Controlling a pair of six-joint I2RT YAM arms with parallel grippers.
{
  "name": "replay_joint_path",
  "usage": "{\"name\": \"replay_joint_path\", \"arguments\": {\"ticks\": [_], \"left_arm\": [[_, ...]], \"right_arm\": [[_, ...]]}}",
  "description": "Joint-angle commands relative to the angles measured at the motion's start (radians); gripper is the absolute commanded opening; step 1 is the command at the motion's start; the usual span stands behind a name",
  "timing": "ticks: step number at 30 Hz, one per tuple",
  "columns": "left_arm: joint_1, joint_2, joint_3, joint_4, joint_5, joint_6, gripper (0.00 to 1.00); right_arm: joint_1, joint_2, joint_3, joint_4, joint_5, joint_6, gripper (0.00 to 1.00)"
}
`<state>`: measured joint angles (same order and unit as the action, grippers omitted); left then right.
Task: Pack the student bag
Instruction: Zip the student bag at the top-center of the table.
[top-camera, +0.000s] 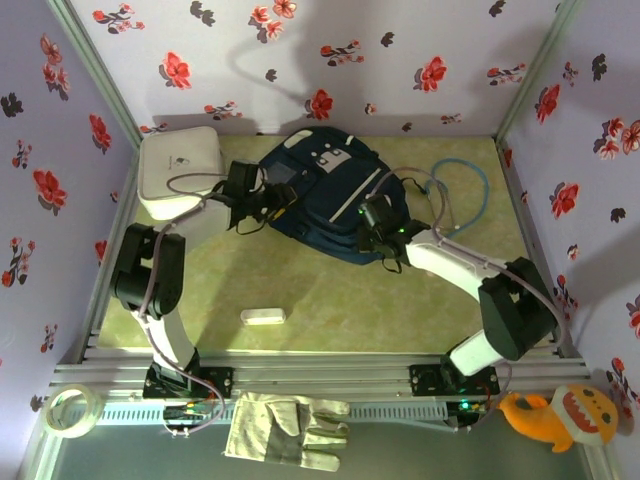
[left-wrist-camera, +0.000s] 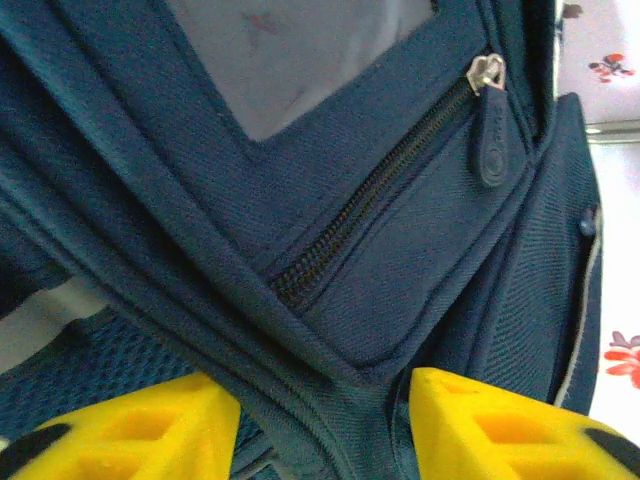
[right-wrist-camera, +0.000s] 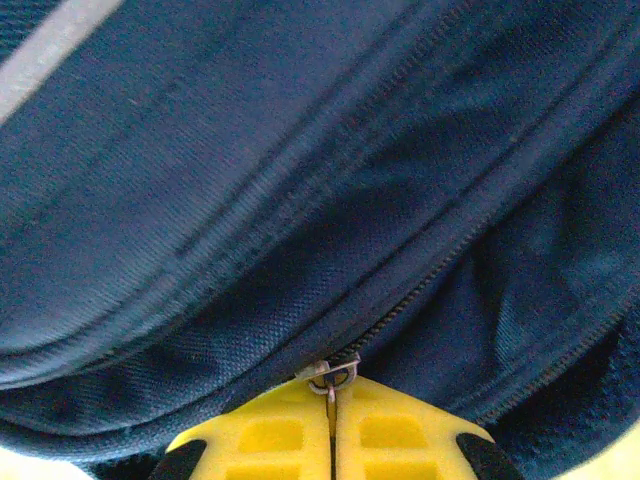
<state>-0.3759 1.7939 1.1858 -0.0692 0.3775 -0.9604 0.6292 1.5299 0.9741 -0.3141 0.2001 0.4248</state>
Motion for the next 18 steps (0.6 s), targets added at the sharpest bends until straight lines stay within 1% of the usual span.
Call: {"name": "replay_joint_path", "arguments": {"ticks": [1, 5, 10, 13, 16, 18], "left_arm": [[0.005, -0.104, -0.041, -0.066, -0.034, 0.072, 0.52], [0.007, -0.217, -0.125, -0.108, -0.082, 0.072, 0.56], [0.008, -0.321, -0.223, -0.099, -0.12, 0.013, 0.59], [0.009, -0.351, -0.273, -0.067, -0.109, -0.091, 0.59], [0.008, -0.374, -0.347, 0.064, -0.071, -0.22, 0.55], [0.005, -0.38, -0.376, 0.109, -0.066, -0.274, 0.51]], "right_arm": [[0.051, 0.061, 0.1, 0.087, -0.066, -0.022, 0.0], [0.099, 0.136, 0.186, 0.112, -0.109, -0.01, 0.0], [0.142, 0.202, 0.244, 0.159, -0.176, 0.025, 0.0], [0.163, 0.231, 0.27, 0.188, -0.218, 0.049, 0.0], [0.174, 0.248, 0.279, 0.219, -0.251, 0.078, 0.0], [0.179, 0.254, 0.279, 0.238, -0.268, 0.091, 0.0]]}}
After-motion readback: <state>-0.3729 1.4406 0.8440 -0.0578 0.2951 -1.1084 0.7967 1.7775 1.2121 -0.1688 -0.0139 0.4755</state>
